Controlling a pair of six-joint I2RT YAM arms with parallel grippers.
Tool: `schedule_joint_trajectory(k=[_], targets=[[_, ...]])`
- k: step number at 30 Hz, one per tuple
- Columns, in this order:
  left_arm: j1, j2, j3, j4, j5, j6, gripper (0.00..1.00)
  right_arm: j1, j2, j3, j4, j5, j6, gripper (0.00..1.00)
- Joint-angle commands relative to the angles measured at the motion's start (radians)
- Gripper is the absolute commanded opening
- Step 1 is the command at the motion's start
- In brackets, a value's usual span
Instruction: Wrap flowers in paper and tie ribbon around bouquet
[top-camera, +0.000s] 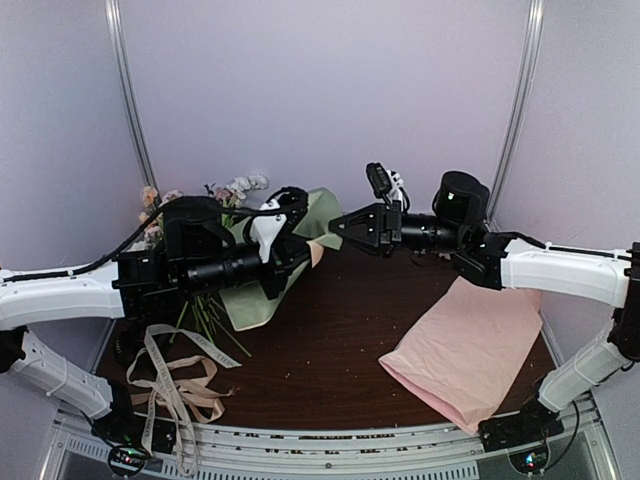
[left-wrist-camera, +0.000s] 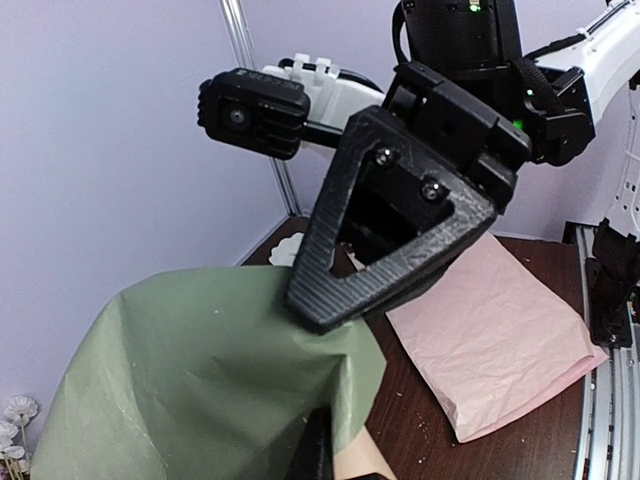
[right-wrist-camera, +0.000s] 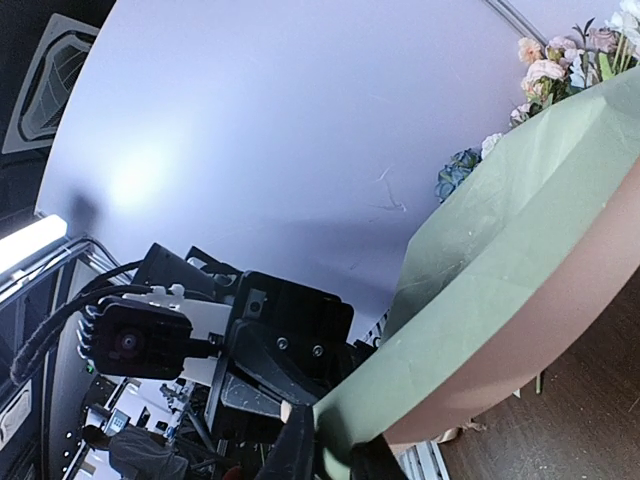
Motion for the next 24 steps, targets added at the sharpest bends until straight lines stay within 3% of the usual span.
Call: schedule_joint_trajectory(k=[1, 4, 5, 7, 8, 15, 24], targets=[[-0.001, -0.014, -0.007, 0.001, -0.017, 0.029, 0.00, 0.008, -0.018, 0.029, -0.006, -0.020, -0.020, 0.07], [-0.001, -0.027, 0.002, -0.059, 0.024, 0.069, 0.00, 0.010, -0.024, 0.043, -0.027, -0.022, -0.028, 0.00], [-0.001, -0.038, 0.007, -0.085, 0.047, 0.090, 0.10, 0.010, -0.030, 0.049, -0.041, -0.020, -0.042, 0.00], [-0.001, -0.072, 0.007, -0.137, 0.081, 0.130, 0.55, 0.011, -0.049, 0.067, -0.102, -0.005, -0.089, 0.00], [-0.001, -0.127, 0.004, -0.180, 0.118, 0.172, 0.78, 0.019, -0.076, 0.103, -0.216, 0.030, -0.161, 0.00], [-0.044, -0.196, 0.091, -0.345, 0.150, 0.232, 0.88, 0.093, -0.119, 0.258, -0.529, 0.143, -0.391, 0.00], [-0.099, -0.052, 0.282, -0.340, -0.017, 0.123, 0.89, 0.174, -0.112, 0.380, -0.627, 0.327, -0.481, 0.00]])
